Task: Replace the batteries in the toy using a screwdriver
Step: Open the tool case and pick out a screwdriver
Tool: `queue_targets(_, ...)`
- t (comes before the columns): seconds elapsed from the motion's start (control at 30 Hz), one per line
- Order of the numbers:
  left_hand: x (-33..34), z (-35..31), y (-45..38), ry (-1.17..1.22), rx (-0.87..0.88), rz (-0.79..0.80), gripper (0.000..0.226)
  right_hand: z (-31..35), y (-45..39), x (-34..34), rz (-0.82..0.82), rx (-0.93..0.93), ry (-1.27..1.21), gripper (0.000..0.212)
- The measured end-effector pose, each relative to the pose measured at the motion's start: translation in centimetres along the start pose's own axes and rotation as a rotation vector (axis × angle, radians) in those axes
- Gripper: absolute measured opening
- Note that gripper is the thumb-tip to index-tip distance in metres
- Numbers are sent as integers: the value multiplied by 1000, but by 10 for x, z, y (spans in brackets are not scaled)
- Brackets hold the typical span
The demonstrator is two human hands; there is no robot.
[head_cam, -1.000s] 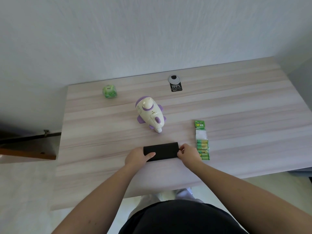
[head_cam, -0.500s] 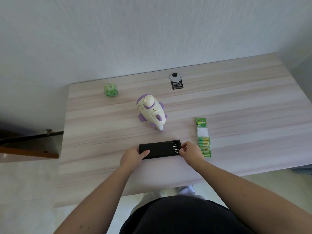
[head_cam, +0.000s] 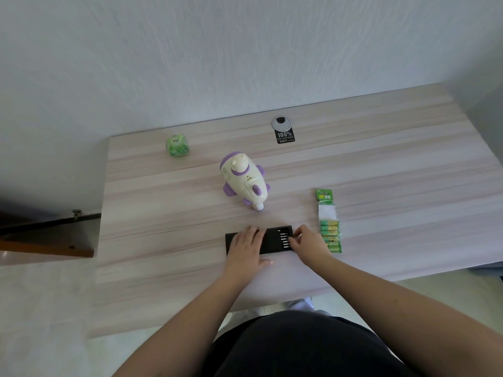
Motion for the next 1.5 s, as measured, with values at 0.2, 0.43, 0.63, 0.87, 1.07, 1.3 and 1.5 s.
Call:
queue_targets(0.2, 8, -5, -13, -91, 38, -135, 75, 4, -2, 2, 18, -13, 184, 23)
queue_targets(0.43, 4, 1, -17, -55, 59, -148, 69, 8, -1, 12, 51, -42, 273, 26)
queue_targets(0.63, 2, 4, -15, -45, 49, -144, 69, 5, -5, 13, 15, 14, 183, 26)
queue_targets(0.87, 1, 6, -12, -41, 49, -163, 70, 4, -10, 16, 19, 16, 190, 26)
queue_targets(1.07, -1, 9, -11, -36, 46, -205, 73, 4, -11, 17, 31, 5, 203, 27)
queue_targets(1.3, 3, 13, -7, -45, 60, -177, 70, 6, -10, 16, 56, -4, 186, 18)
queue_targets(1.5, 4, 19, -4, -48, 54, -239, 75, 9, -9, 17, 43, -24, 179, 19)
Point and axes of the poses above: each hand's wrist, its own y-axis away from the middle knuckle, its own x-axis out of the palm, z = x × y, the point moved 5 cm from there along -y, towards the middle knuckle, and after that the axes turned 14 degrees about -y, right-handed, at the moved point
